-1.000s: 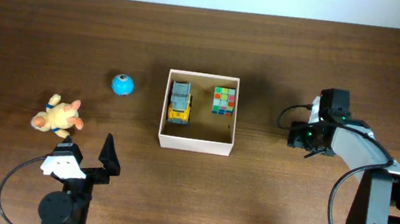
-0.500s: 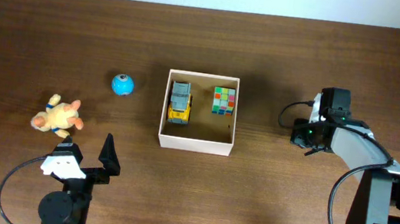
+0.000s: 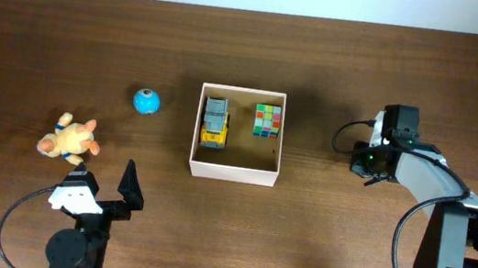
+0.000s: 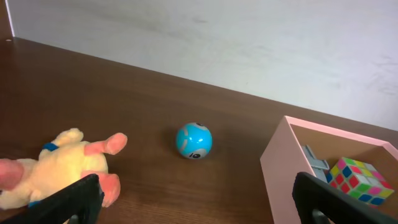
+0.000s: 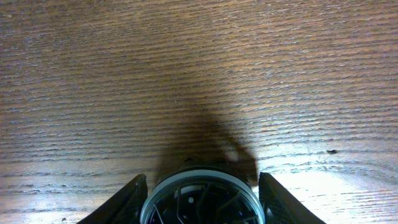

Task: Pack container
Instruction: 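Lower the right gripper and close it on the black puck, then lift the puck and carry it with the right gripper into the box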

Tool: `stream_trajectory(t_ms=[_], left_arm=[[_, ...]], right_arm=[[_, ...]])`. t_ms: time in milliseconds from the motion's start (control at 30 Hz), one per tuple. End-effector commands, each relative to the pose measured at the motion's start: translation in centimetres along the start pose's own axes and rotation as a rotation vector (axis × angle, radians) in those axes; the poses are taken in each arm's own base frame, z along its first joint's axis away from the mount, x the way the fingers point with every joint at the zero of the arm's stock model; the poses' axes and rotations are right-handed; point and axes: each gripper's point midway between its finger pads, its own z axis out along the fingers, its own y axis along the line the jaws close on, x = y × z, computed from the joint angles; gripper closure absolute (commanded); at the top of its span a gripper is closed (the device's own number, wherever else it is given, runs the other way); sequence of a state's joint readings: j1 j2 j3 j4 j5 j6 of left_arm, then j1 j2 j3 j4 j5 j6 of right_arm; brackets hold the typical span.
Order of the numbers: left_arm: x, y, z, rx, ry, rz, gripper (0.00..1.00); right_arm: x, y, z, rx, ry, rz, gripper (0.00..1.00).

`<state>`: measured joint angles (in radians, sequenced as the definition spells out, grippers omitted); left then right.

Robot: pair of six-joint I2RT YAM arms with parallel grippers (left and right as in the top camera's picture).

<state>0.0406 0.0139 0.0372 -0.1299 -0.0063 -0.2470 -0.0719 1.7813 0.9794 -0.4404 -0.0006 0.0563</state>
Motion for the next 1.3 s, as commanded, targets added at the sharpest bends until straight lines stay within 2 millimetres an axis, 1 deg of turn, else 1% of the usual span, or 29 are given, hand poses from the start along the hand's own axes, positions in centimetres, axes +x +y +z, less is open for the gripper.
stream_trajectory(t_ms=[0, 100, 267, 433, 567, 733, 867, 967, 1067, 1133, 1267], left_arm=[[0.1, -0.1, 0.0, 0.008, -0.003, 0.016, 0.01], [0.1, -0.1, 0.0, 0.008, -0.003, 0.016, 0.01], [0.1, -0.1, 0.0, 0.008, -0.003, 0.016, 0.01], [0.1, -0.1, 0.0, 0.008, -0.003, 0.016, 0.01], [0.1, -0.1, 0.0, 0.008, -0.003, 0.016, 0.01], [0.1, -0.1, 0.0, 0.008, -0.003, 0.016, 0.01], [0.1, -0.1, 0.0, 0.008, -0.003, 0.016, 0.01], [0.1, -0.1, 0.0, 0.008, -0.003, 0.016, 0.01], [0.1, -0.1, 0.0, 0.008, -0.003, 0.016, 0.01], [0.1, -0.1, 0.0, 0.008, -0.003, 0.016, 0.01], [0.1, -0.1, 0.0, 0.008, -0.003, 0.016, 0.01]], right_arm=[[0.2, 0.1, 0.1, 0.006, 0.003, -0.002, 0.5], [0.2, 0.1, 0.1, 0.001, 0.005, -0.002, 0.5], [0.0, 1.0, -0.1, -0.045, 0.003, -0.002, 0.5], [-0.8, 1.3, -1.0, -0.059, 0.006, -0.002, 0.5], [-1.8, 1.8, -2.1, -0.088, 0.0, -0.002, 0.5], [-3.7, 3.5, -4.3, -0.178, -0.026, -0.007, 0.5], [-5.1, 4.5, -6.1, -0.203, -0.047, -0.023, 0.5], [-6.0, 5.7, -7.6, -0.214, -0.065, -0.052, 0.5], [-6.9, 7.4, -9.2, -0.23, -0.088, -0.095, 0.5], [-7.5, 8.7, -10.3, -0.244, -0.104, -0.124, 0.5], [-8.3, 12.1, -12.8, -0.279, -0.141, -0.197, 0.5]])
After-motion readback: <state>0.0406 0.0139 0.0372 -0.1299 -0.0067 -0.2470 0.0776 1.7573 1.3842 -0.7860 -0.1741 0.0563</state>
